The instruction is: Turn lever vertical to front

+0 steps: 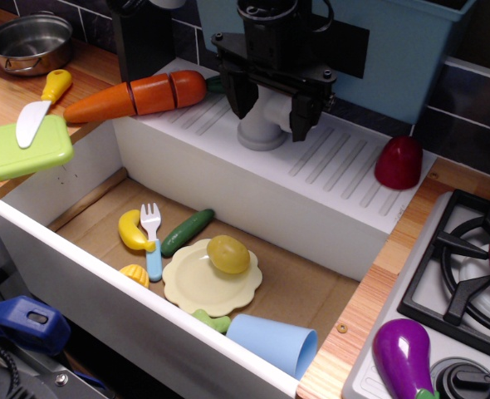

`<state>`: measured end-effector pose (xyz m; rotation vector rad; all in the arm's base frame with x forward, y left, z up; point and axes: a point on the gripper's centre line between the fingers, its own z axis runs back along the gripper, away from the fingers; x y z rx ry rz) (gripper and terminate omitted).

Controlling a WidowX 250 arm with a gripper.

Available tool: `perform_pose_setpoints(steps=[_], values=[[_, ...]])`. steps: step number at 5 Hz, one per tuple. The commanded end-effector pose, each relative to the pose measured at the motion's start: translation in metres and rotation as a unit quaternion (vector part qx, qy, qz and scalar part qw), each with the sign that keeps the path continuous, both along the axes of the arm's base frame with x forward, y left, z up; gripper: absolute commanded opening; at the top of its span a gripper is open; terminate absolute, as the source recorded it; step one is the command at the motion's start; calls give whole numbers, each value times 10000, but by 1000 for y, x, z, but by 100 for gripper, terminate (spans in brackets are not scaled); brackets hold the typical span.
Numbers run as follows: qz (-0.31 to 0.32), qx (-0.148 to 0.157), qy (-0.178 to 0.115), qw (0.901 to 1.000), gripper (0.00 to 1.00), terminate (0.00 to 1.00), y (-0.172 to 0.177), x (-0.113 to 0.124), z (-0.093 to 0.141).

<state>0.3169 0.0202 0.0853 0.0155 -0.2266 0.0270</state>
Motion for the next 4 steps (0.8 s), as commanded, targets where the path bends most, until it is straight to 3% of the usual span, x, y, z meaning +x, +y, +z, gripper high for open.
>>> perform_pose_setpoints(steps=[1,3,4], values=[[0,0,0,10000,100,0,0,0,0],[-196,361,-668,9969,100,0,-9,31,13],[-304,395,-718,9962,100,0,-12,43,25]])
